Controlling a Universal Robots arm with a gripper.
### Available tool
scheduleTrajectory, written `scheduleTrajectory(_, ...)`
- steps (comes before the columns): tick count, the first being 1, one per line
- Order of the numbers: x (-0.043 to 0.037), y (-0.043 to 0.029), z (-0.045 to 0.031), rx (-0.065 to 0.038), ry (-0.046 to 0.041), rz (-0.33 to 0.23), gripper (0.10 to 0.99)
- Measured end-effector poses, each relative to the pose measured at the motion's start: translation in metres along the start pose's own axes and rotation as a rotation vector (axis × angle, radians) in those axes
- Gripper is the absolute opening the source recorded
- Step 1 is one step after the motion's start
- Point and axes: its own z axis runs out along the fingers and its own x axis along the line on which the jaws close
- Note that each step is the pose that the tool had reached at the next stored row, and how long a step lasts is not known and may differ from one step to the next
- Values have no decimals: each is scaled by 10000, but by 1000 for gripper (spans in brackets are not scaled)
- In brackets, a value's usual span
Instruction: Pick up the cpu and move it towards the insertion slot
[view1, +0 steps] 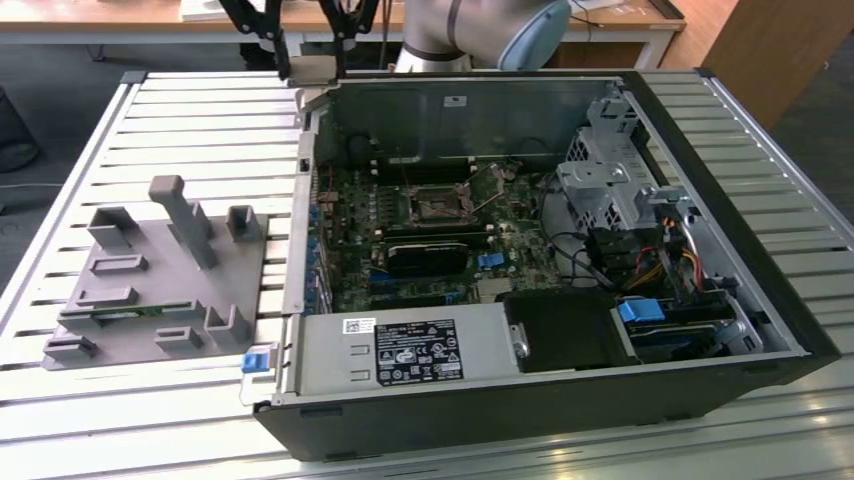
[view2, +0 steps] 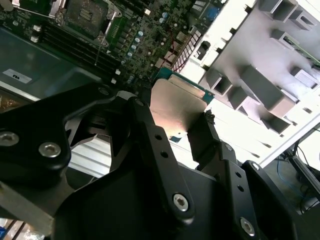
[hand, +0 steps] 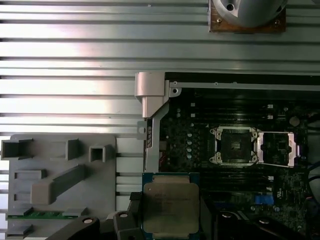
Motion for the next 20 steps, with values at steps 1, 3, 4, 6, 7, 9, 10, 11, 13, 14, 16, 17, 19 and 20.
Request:
scheduleTrajectory(1,-11,1,0,0,0,0,541)
scheduleTrajectory(3,-30,2,0,0,0,-1,541)
scheduleTrajectory(4,-41,2,0,0,0,-1,541)
scheduleTrajectory(6,-60,3,0,0,0,-1,541)
scheduleTrajectory(7,-70,4,0,0,0,-1,541)
scheduleTrajectory(9,-90,5,0,0,0,-2,541)
scheduleTrajectory(10,-100,5,0,0,0,-2,541)
scheduleTrajectory(11,-110,6,0,0,0,-2,541)
scheduleTrajectory(13,-135,7,0,0,0,-1,541)
scheduleTrajectory(14,-150,8,0,0,0,-1,541)
scheduleTrajectory(16,-180,11,0,0,0,-1,541)
scheduleTrajectory(17,-197,15,0,0,0,-2,541)
scheduleTrajectory(19,-226,22,0,0,0,-2,541)
scheduleTrajectory(20,-238,24,0,0,0,-3,541)
